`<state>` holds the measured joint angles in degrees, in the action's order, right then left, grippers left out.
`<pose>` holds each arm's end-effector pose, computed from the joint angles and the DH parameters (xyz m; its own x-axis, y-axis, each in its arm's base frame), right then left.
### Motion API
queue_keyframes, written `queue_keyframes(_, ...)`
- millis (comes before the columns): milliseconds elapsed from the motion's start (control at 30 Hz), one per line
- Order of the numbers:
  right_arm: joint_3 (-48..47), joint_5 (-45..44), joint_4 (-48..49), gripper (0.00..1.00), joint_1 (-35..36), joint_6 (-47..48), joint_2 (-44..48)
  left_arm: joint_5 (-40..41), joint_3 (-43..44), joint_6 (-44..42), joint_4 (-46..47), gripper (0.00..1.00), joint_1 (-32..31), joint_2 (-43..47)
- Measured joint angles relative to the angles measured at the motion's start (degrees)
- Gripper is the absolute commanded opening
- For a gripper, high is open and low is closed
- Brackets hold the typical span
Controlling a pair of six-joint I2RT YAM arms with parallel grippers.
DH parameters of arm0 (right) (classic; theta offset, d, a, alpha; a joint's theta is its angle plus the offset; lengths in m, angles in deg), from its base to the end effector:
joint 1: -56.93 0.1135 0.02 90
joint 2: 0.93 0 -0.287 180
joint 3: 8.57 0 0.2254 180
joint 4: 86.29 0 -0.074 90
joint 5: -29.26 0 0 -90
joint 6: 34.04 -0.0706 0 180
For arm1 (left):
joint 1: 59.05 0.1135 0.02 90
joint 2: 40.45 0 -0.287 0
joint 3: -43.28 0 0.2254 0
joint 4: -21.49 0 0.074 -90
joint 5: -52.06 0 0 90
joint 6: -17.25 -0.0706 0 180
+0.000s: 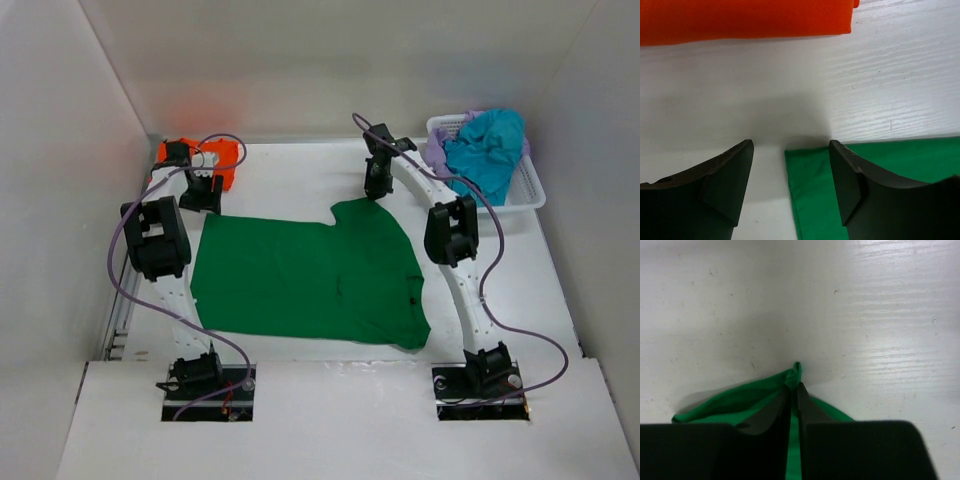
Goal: Fold and stack the t-shirts
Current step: Grap the side of the flattened tshirt furthest away from the robot with both arms
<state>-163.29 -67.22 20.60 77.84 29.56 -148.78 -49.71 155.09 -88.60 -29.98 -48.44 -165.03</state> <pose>0.5118 0.1870 0.1613 -0.9046 0.1273 -0.4068 0.1006 0.9912 0.0866 0.4596 0.0714 0.1711 -0.8770 0.1077 -0.4683 0.1522 0.9866 -0.0580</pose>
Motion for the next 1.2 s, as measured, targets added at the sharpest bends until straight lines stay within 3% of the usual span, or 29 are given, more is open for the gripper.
queue_keyframes(67,0.5,0.79,0.07,0.02,0.13,-0.33,0.15,0.11,0.04,0.11,0.07,0.6,-0.35,-0.07)
queue_keyframes(133,1.31,1.03,0.35,0.0,0.17,-0.35,0.59,0.17,0.07,0.11,0.11,0.57,-0.42,-0.22)
queue_keyframes(300,6.56,1.4,1.6,0.0,0.26,-0.35,3.58,-0.59,0.15,0.07,0.04,0.22,-0.15,-0.42)
queue_keyframes(367,10.64,1.64,2.12,0.0,0.46,-0.35,6.01,-1.99,0.13,-0.02,-0.72,0.13,0.04,-0.42)
queue_keyframes(567,23.85,2.16,4.66,0.0,1.68,-0.39,15.65,-5.57,-1.46,-0.15,-2.47,0.0,0.57,0.57)
queue_keyframes(800,34.51,2.34,9.7,0.0,3.19,-1.03,29.73,-6.4,-7.5,-0.22,-4.48,0.0,2.03,6.64)
queue_keyframes(967,45.92,1.79,14.67,0.0,5.73,-2.49,41.64,-5.35,-12.83,-2.49,-3.78,0.01,2.23,18.71)
queue_keyframes(1033,51.3,1.75,16.09,0.0,6.8,-3.41,45.99,-4.87,-14.95,-4.48,-3.37,0.14,2.05,23.76)
queue_keyframes(1100,55.21,1.81,16.87,0.0,7.85,-4.17,48.65,-4.7,-15.89,-5.57,-2.82,0.33,1.97,26.23)
queue_keyframes(1200,57.31,1.84,18.29,0.0,9.07,-5.01,48.48,-4.74,-15.87,-4.94,-0.85,0.5,2.16,24.98)
